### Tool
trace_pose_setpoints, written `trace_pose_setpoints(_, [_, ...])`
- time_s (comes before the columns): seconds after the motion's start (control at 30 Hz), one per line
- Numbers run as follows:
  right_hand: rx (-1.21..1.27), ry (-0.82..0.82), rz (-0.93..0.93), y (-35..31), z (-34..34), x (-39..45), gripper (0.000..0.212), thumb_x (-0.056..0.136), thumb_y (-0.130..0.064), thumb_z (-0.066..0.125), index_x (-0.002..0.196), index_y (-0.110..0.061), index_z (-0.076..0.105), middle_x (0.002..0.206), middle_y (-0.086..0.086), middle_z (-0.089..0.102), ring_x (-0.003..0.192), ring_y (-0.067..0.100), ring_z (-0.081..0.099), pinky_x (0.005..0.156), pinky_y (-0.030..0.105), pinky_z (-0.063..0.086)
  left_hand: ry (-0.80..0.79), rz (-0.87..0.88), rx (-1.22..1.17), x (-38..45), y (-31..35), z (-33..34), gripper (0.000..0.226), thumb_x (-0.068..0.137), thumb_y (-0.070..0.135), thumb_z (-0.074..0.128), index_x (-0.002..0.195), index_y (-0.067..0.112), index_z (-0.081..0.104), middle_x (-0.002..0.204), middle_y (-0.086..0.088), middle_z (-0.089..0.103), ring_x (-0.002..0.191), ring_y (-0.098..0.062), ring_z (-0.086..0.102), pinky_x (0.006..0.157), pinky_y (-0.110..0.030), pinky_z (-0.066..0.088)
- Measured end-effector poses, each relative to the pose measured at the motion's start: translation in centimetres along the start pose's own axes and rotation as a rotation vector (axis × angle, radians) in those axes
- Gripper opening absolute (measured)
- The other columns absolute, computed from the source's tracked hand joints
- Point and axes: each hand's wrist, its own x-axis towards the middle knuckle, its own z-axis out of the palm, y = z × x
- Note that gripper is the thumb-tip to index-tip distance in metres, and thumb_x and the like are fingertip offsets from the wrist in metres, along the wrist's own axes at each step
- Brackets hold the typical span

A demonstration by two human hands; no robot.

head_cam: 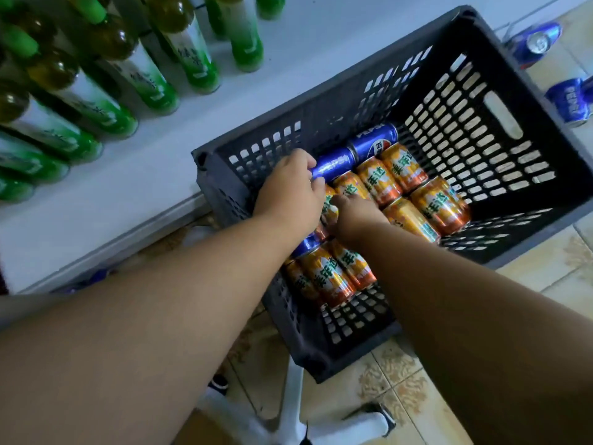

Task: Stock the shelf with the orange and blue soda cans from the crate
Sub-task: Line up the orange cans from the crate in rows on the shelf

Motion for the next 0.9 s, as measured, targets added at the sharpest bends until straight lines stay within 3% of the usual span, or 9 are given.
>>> trace_pose_setpoints(0.1, [-0.252,-0.183,-0.072,0.9,2.1,0.8,0.045,0.096,-0.039,0.054,0.138,-0.023,0.051,0.139,0.010,0.051,0.136,0.035,0.038,0.104,0.044,0.042,-0.047,-0.029,0.017,0.4,-0.3,1.0,0.021,0.097,0.025,0.054,0.117,0.020,0.053,0.115,0.001,0.057,0.094,-0.018,0.059,0.082,-0.034,0.050])
trace_pose_setpoints(0.27, [-0.274,-0.101,-0.094,1.5,3.5,0.3,0.048,0.098,-0.033,0.052,0.142,-0.016,0.043,0.145,0.011,0.048,0.140,0.034,0.035,0.109,0.049,0.038,-0.065,-0.030,0.025,0.5,-0.3,1.2,0.021,0.098,0.025,0.054,0.119,0.020,0.052,0.114,0.003,0.057,0.093,-0.015,0.058,0.074,-0.028,0.044])
trace_pose_setpoints(0.47, [-0.246,-0.067,-0.119,1.3,2.7,-1.9,0.041,0.098,-0.019,0.051,0.138,-0.013,0.044,0.135,0.016,0.048,0.123,0.037,0.048,0.095,0.046,0.047,-0.046,0.021,-0.006,-1.0,0.4,0.1,0.021,0.097,0.024,0.054,0.118,0.020,0.054,0.114,0.002,0.057,0.095,-0.016,0.058,0.082,-0.031,0.051])
trace_pose_setpoints(0.57, [-0.103,0.044,-0.106,0.4,-0.5,-3.6,0.033,0.097,-0.022,0.052,0.128,-0.013,0.047,0.126,0.016,0.053,0.112,0.035,0.054,0.085,0.041,0.048,-0.006,0.030,-0.021,-2.0,0.5,-1.1,0.019,0.099,0.022,0.049,0.116,0.021,0.055,0.114,0.001,0.059,0.096,-0.017,0.060,0.079,-0.030,0.049])
trace_pose_setpoints(0.7, [0.277,0.196,-0.128,-2.6,-8.5,-7.9,0.040,0.079,-0.035,0.077,0.104,-0.019,0.051,0.100,0.002,0.060,0.086,0.019,0.058,0.071,0.035,0.051,0.058,-0.031,0.000,-3.3,1.4,-4.7,0.018,0.101,0.020,0.044,0.113,0.023,0.058,0.122,0.000,0.058,0.104,-0.022,0.058,0.078,-0.028,0.040])
trace_pose_setpoints(0.8, [0.549,0.272,-0.266,-6.2,-13.6,-11.9,0.037,0.071,-0.035,0.083,0.094,-0.020,0.058,0.096,0.001,0.069,0.086,0.018,0.067,0.076,0.040,0.058,0.080,-0.078,-0.060,-4.4,3.0,-8.9,0.030,0.103,0.039,0.038,0.112,0.021,0.060,0.119,-0.007,0.063,0.108,-0.030,0.059,0.089,-0.037,0.047])
trace_pose_setpoints(0.9, [0.779,0.379,-0.406,-10.8,-17.5,-15.8,0.034,0.068,-0.030,0.085,0.088,-0.018,0.060,0.088,0.005,0.074,0.077,0.020,0.071,0.069,0.038,0.059,0.146,-0.047,-0.419,-6.8,4.8,-14.3,0.062,0.093,0.066,0.027,0.112,0.023,0.067,0.113,-0.011,0.070,0.107,-0.030,0.064,0.096,-0.046,0.050])
